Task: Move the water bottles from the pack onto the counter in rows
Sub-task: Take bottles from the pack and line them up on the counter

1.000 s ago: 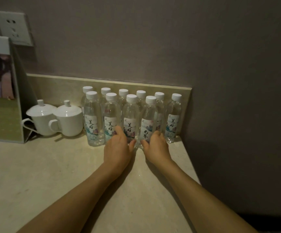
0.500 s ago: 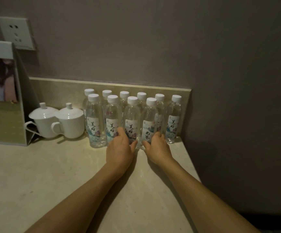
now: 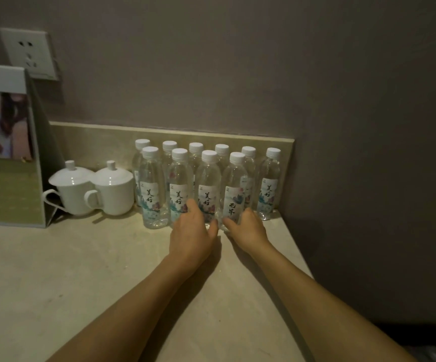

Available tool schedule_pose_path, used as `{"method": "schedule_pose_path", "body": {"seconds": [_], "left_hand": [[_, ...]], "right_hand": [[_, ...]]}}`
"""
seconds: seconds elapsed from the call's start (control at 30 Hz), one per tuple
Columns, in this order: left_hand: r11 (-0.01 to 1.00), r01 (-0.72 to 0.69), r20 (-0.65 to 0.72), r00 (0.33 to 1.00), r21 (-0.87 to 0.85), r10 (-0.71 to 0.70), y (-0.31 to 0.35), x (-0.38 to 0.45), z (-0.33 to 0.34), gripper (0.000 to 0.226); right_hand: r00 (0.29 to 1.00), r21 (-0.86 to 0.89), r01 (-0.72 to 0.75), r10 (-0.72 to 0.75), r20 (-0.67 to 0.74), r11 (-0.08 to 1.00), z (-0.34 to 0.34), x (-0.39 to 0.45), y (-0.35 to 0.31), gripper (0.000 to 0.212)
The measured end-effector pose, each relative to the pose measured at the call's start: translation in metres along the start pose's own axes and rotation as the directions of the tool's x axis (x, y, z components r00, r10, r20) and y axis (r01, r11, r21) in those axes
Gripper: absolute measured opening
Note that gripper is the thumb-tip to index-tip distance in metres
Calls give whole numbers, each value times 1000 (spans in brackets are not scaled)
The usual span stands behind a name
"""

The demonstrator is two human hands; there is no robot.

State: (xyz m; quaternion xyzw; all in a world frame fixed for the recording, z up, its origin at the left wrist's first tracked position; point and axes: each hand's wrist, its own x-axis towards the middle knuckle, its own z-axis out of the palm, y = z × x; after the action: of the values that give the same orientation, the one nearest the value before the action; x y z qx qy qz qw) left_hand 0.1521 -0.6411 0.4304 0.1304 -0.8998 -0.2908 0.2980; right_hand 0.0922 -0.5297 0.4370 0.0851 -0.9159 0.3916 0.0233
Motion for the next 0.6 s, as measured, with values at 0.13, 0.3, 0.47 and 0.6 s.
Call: {"method": "schedule_pose_path", "body": {"seconds": [0.13, 0.3, 0.47, 0.6], "left_hand": [[1000, 0, 16, 1000, -28, 1, 0, -2, -2, 37], [999, 0, 33, 999, -34, 1, 9, -6, -2, 34], [978, -143, 57, 987, -152, 153, 39, -11, 0, 22], [935, -247, 56, 961, -252, 269, 77, -20, 10, 16]], "right_hand": [[996, -14, -49, 48, -79, 999, 0, -5, -4, 53], [996, 143, 4, 9, -91, 990, -6, -13, -4, 51], [987, 293, 60, -13, -162, 954, -37, -25, -7, 38], [967, 340, 149, -65, -246, 929, -72, -36, 2, 24]]}}
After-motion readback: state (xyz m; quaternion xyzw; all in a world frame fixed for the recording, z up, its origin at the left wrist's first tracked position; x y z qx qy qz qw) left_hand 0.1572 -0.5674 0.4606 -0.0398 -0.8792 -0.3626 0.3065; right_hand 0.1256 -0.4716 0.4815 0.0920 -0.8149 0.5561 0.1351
